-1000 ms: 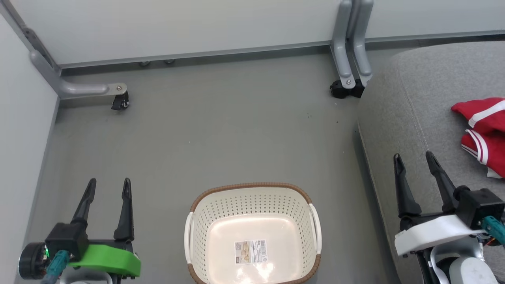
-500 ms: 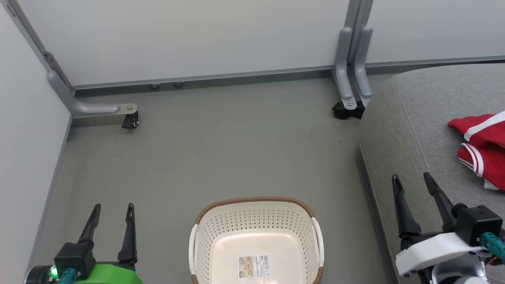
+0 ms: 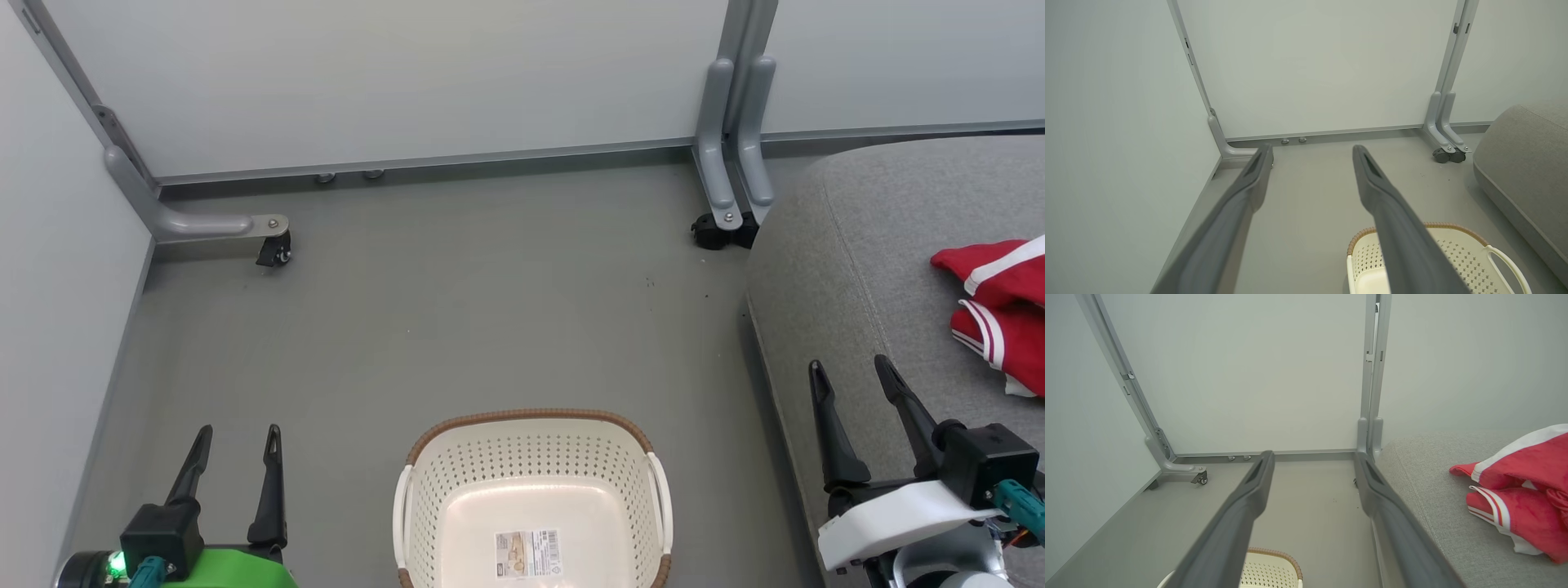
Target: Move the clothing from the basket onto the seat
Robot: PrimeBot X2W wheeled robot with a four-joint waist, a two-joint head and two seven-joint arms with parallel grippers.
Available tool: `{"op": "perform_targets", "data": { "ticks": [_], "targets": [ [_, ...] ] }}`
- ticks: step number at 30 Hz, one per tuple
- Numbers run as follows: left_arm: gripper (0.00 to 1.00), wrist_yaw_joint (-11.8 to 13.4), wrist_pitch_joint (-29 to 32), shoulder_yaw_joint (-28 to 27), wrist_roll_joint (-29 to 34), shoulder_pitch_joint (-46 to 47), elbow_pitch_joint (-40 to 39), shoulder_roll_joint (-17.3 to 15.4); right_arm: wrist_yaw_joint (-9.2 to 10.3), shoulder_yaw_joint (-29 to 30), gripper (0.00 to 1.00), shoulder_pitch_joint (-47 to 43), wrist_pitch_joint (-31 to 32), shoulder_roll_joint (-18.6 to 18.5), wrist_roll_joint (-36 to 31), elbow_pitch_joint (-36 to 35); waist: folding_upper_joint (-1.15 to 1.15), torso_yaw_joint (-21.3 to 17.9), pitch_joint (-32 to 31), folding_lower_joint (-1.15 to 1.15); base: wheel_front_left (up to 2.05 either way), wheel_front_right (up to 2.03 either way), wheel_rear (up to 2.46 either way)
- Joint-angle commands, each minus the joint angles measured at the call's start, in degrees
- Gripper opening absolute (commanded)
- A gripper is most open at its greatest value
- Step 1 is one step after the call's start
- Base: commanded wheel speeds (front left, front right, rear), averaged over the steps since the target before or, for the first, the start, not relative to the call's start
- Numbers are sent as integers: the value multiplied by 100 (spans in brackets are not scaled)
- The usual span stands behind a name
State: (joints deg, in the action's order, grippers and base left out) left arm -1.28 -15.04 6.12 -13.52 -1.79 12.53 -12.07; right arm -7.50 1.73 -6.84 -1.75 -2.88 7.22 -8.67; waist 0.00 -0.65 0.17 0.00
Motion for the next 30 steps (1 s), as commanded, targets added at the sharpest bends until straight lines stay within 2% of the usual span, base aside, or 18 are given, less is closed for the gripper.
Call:
{"op": "perform_targets", "data": {
  "ticks": [1,9,10,13,15,19,20,30],
  "targets": [
    [100,-30,-18,-22,47,-24,12,13,2,8,100,-83,5,-4,15,-11,0,3,-4,0,0,0,0],
    [100,-81,-18,-112,168,25,65,102,2,10,100,-86,22,-3,24,-29,0,2,-21,0,0,0,0],
    [0,-73,-1,-93,103,6,73,102,0,-1,0,-7,18,0,13,-1,0,2,-23,0,0,0,0],
    [0,-74,29,-74,77,-5,200,162,0,-21,0,-25,12,18,33,120,0,4,-25,0,0,0,0],
    [0,-90,108,-134,-132,46,229,182,0,-41,0,-26,-1,15,269,134,0,5,-24,0,0,0,0],
    [0,-129,266,-223,-692,107,228,234,0,-42,0,79,30,-35,924,288,0,8,-24,0,0,0,0],
    [0,-157,365,-274,-1104,140,210,272,0,-50,0,165,49,-66,1393,412,0,9,-23,0,0,0,0],
    [0,-224,601,-402,-2042,234,183,359,0,-58,0,338,92,-119,2447,672,0,14,-21,0,0,0,0]
  ]
}}
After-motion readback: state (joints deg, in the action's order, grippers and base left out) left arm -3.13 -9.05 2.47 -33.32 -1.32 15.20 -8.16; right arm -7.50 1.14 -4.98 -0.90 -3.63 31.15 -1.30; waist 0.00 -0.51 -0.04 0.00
